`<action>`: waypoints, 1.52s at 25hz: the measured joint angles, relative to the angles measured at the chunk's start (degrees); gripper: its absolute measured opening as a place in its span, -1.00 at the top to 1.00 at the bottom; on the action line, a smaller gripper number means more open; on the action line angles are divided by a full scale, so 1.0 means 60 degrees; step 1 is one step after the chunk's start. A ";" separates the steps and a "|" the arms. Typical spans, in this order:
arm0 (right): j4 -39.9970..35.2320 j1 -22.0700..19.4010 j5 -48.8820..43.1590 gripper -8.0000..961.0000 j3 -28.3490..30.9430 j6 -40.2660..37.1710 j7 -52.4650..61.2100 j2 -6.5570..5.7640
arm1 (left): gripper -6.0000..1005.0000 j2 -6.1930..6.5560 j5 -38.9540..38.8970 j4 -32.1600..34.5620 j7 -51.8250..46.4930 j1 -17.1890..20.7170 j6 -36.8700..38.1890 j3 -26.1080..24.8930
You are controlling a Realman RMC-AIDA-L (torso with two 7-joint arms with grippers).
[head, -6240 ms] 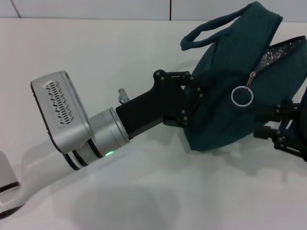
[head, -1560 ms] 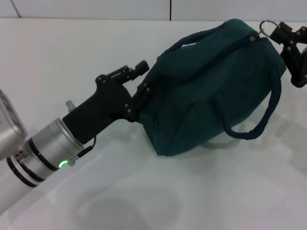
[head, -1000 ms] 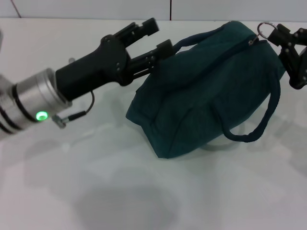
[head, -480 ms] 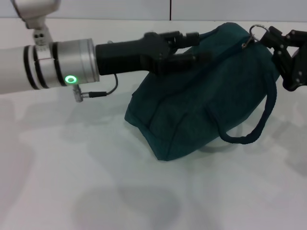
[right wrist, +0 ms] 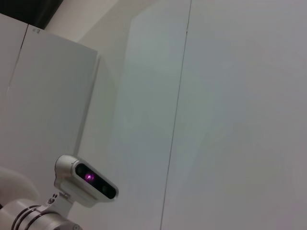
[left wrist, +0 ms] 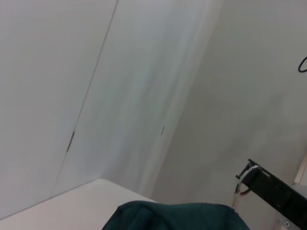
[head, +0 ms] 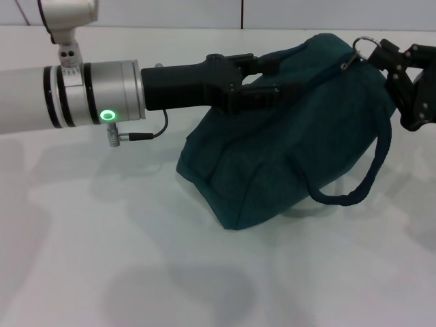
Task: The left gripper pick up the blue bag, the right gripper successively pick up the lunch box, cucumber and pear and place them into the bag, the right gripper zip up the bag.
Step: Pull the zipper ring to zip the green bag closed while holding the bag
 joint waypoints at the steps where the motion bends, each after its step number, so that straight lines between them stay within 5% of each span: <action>1: 0.0000 -0.0003 0.0011 0.97 0.0000 -0.0001 0.0000 0.0000 | -0.29 -0.0002 0.0011 0.0000 0.0018 0.0011 -0.0004 0.0001; 9: 0.0000 -0.0034 0.0051 0.97 -0.0089 -0.0005 0.0000 0.0005 | -0.16 -0.0019 0.0094 0.0011 0.0528 0.0106 -0.0023 0.0001; 25: 0.0015 -0.0020 0.0095 0.97 -0.0336 -0.0183 0.0092 0.0015 | 0.59 -0.0014 0.0170 0.0511 0.1955 0.0539 -0.0100 0.0000; 28: 0.0011 0.0009 0.0236 0.97 -0.0657 -0.0247 0.0100 0.0015 | 0.76 0.0039 0.0320 0.0463 0.2037 0.0600 0.0017 0.0000; 38: 0.0236 -0.0054 0.0973 0.97 -0.0839 -0.0233 0.0104 0.0016 | 0.89 0.0378 0.0340 0.0401 0.3027 0.1181 0.0899 0.0000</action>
